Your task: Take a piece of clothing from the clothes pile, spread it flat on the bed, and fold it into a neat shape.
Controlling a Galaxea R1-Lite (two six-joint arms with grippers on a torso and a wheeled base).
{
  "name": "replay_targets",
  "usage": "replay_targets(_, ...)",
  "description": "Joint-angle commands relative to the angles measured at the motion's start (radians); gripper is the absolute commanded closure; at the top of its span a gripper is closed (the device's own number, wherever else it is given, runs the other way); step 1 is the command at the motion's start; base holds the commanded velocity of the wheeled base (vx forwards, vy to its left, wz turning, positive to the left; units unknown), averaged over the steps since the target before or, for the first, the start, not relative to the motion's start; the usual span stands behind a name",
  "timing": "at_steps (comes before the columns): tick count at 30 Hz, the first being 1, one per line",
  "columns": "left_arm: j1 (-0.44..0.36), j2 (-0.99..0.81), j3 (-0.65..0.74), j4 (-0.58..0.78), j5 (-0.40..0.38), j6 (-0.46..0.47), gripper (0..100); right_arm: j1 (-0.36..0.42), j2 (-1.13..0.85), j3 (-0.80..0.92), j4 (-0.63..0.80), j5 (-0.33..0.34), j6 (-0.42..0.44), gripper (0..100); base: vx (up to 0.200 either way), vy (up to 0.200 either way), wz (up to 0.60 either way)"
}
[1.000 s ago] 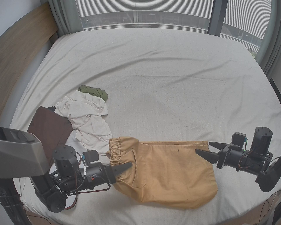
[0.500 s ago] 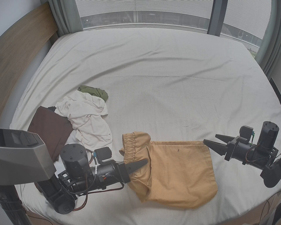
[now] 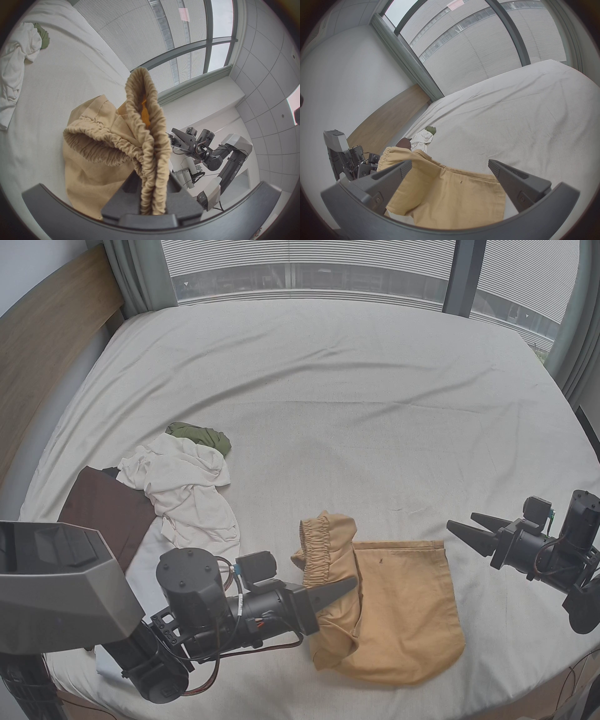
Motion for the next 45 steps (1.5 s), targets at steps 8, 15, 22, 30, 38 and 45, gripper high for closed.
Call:
replay_targets(8, -0.107, 0.045, -0.216, 0.176, 0.045, -0.001, 100, -0.08, -0.033, -0.043, 0.011, 0.045, 0.034, 0, 0.0, 0.0, 0.0)
replay_targets(15, -0.152, 0.077, -0.329, 0.266, 0.065, -0.001, 100, -0.095, -0.033, -0.051, 0.01, 0.05, 0.041, 0, 0.0, 0.0, 0.0)
replay_targets(22, -0.198, 0.123, -0.421, 0.345, 0.065, -0.001, 100, -0.097, -0.033, -0.057, 0.011, 0.05, 0.042, 0, 0.0, 0.0, 0.0)
replay_targets(30, -0.213, 0.222, -0.509, 0.386, 0.068, -0.003, 100, -0.097, -0.033, -0.057, 0.01, 0.051, 0.044, 0, 0.0, 0.0, 0.0)
replay_targets(38, -0.206, 0.24, -0.506, 0.386, 0.074, -0.003, 100, -0.103, -0.033, -0.057, 0.01, 0.063, 0.048, 0, 0.0, 0.0, 0.0)
replay_targets(45, -0.203, 0.249, -0.498, 0.386, 0.075, -0.001, 0, -0.103, -0.033, -0.057, 0.01, 0.063, 0.048, 0, 0.0, 0.0, 0.0)
